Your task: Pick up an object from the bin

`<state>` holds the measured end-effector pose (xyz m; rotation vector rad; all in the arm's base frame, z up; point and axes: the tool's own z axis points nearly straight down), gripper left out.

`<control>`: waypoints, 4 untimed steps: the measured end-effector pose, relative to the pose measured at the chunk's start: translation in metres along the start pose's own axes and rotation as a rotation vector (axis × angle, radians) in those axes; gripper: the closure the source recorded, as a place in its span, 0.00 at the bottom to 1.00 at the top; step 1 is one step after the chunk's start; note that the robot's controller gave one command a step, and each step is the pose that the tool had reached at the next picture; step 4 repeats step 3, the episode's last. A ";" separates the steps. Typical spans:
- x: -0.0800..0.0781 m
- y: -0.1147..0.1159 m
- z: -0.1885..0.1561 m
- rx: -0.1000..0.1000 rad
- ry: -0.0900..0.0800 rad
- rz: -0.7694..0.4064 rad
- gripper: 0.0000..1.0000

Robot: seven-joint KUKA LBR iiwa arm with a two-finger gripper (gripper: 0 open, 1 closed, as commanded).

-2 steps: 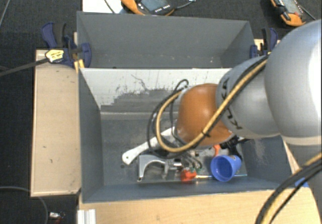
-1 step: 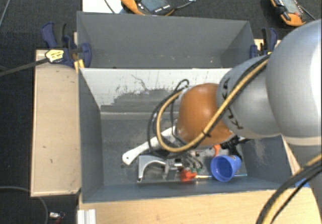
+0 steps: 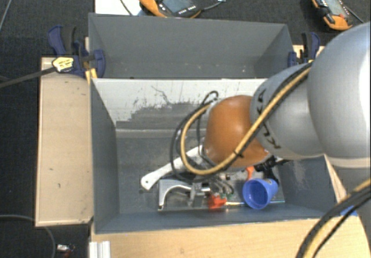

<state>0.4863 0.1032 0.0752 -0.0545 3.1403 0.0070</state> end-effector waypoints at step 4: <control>0.002 0.000 -0.100 0.002 0.009 0.003 1.00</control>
Offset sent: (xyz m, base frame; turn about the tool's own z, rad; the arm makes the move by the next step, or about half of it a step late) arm -0.0017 -0.0006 0.0138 0.0012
